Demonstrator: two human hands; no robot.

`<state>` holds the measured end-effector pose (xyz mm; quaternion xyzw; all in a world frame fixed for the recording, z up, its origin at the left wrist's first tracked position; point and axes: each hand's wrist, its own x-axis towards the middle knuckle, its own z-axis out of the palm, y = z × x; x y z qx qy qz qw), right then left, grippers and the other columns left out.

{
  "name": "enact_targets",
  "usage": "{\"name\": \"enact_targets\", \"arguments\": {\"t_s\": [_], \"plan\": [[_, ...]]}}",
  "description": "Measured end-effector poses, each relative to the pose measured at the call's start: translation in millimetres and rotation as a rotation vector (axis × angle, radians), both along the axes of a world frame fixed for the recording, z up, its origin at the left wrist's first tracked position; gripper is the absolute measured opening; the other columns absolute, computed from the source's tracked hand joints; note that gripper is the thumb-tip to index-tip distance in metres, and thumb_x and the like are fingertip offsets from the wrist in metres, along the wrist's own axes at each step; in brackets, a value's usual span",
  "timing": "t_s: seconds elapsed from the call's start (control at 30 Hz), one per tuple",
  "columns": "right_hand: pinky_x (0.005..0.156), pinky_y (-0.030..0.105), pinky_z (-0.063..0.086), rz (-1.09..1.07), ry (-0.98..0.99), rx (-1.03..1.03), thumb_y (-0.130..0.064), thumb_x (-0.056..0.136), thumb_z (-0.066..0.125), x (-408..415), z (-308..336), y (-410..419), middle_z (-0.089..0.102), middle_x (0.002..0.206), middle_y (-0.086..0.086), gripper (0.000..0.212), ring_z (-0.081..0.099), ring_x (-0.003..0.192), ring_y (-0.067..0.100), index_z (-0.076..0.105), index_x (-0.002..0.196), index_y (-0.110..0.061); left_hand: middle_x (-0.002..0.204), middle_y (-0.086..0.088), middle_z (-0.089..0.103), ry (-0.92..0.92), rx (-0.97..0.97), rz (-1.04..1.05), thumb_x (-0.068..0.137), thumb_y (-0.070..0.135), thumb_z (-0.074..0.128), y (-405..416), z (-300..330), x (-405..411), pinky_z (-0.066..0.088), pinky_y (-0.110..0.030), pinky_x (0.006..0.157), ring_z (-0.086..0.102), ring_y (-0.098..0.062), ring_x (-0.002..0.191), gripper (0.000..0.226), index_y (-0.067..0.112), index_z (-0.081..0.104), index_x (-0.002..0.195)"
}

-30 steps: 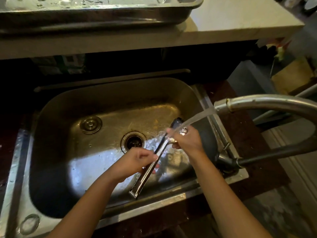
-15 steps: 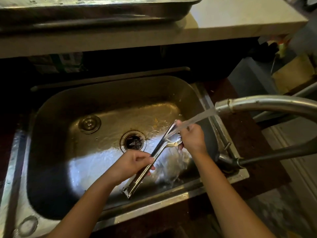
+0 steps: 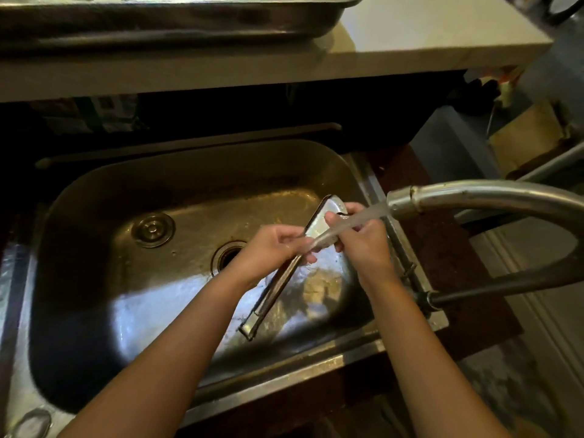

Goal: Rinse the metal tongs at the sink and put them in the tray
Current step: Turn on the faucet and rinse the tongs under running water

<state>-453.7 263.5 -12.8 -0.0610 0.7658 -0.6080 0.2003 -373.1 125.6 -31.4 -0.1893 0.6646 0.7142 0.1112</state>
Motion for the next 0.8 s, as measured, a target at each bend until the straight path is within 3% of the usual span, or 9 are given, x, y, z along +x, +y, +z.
{"name": "enact_targets", "arguments": {"t_s": [0.17, 0.3, 0.33, 0.4, 0.5, 0.67, 0.7, 0.73, 0.8], "plan": [[0.052, 0.022, 0.043, -0.158, 0.008, -0.012, -0.007, 0.081, 0.063, -24.8, 11.9, 14.2, 0.056, 0.059, -0.009, 0.026, 0.052, 0.053, 0.004, 0.056, 0.065, -0.025, 0.080, 0.005, 0.078, -0.093, -0.049, -0.158, 0.083, 0.030, 0.062, -15.9, -25.3, 29.7, 0.050, -0.016, 0.058, 0.068, -0.005, 0.069, 0.014, 0.024, 0.075, 0.084], [0.059, 0.030, 0.044, -0.076, 0.010, 0.064, -0.011, 0.082, 0.063, -12.0, 8.7, 7.8, 0.060, 0.067, 0.003, 0.021, 0.055, 0.063, 0.014, 0.057, 0.068, -0.024, 0.099, -0.014, 0.075, -0.095, -0.064, -0.191, 0.075, 0.041, 0.069, -13.1, -31.7, 30.8, 0.051, -0.045, 0.090, 0.067, -0.026, 0.088, 0.026, 0.021, 0.075, 0.090], [0.058, 0.032, 0.044, -0.053, 0.018, 0.078, -0.011, 0.082, 0.063, -6.2, 6.4, 3.9, 0.060, 0.068, 0.008, 0.019, 0.054, 0.063, 0.017, 0.058, 0.067, -0.022, 0.099, -0.013, 0.075, -0.074, -0.048, -0.169, 0.071, 0.045, 0.069, -10.5, -27.7, 25.2, 0.049, -0.046, 0.093, 0.067, -0.028, 0.092, 0.032, 0.020, 0.075, 0.090], [0.054, 0.031, 0.041, -0.012, 0.040, 0.068, -0.007, 0.083, 0.061, 2.4, 4.2, -0.8, 0.057, 0.066, 0.012, 0.017, 0.050, 0.056, 0.015, 0.060, 0.068, -0.015, 0.089, -0.004, 0.078, -0.040, 0.016, -0.130, 0.076, 0.035, 0.068, -7.7, -21.6, 13.2, 0.055, -0.033, 0.084, 0.070, -0.017, 0.086, 0.020, 0.019, 0.075, 0.085], [0.054, 0.023, 0.044, -0.053, 0.008, 0.049, -0.011, 0.085, 0.062, -2.5, 6.8, 3.6, 0.061, 0.067, 0.003, 0.017, 0.054, 0.059, 0.010, 0.059, 0.074, -0.024, 0.086, 0.000, 0.078, -0.055, 0.080, -0.129, 0.084, 0.018, 0.063, -11.3, -20.6, 14.1, 0.056, -0.016, 0.066, 0.072, -0.010, 0.078, 0.013, 0.019, 0.075, 0.084], [0.047, 0.012, 0.044, -0.143, -0.051, -0.051, -0.011, 0.085, 0.062, -23.8, 6.9, 14.2, 0.065, 0.057, -0.009, 0.010, 0.055, 0.054, 0.001, 0.060, 0.081, -0.021, 0.104, -0.013, 0.074, -0.093, 0.048, -0.207, 0.085, 0.023, 0.061, -24.3, -32.1, 43.8, 0.048, -0.033, 0.072, 0.067, -0.027, 0.095, 0.015, 0.023, 0.076, 0.088], [0.052, 0.014, 0.048, -0.120, -0.086, -0.036, -0.017, 0.086, 0.062, -22.1, 5.6, 13.4, 0.065, 0.063, -0.005, 0.002, 0.057, 0.060, 0.005, 0.063, 0.087, -0.015, 0.106, -0.015, 0.073, -0.093, 0.051, -0.232, 0.085, 0.024, 0.062, -26.5, -31.8, 46.8, 0.046, -0.039, 0.076, 0.064, -0.032, 0.095, 0.014, 0.023, 0.075, 0.089], [0.061, 0.020, 0.053, -0.105, -0.124, -0.025, -0.021, 0.086, 0.061, -20.4, 2.4, 12.9, 0.065, 0.072, 0.004, 0.014, 0.058, 0.068, 0.012, 0.063, 0.093, -0.009, 0.108, -0.015, 0.072, -0.093, 0.070, -0.255, 0.083, 0.024, 0.064, -28.3, -31.2, 49.2, 0.045, -0.042, 0.079, 0.063, -0.033, 0.095, 0.014, 0.023, 0.075, 0.092], [0.083, 0.043, 0.053, -0.124, -0.189, -0.060, -0.024, 0.088, 0.059, -17.5, -1.5, 11.7, 0.062, 0.090, 0.026, 0.011, 0.053, 0.081, 0.023, 0.063, 0.089, -0.014, 0.108, -0.010, 0.073, -0.099, 0.132, -0.279, 0.080, 0.022, 0.065, -32.5, -27.0, 53.6, 0.050, -0.037, 0.079, 0.067, -0.027, 0.097, 0.020, 0.025, 0.072, 0.099]]}}
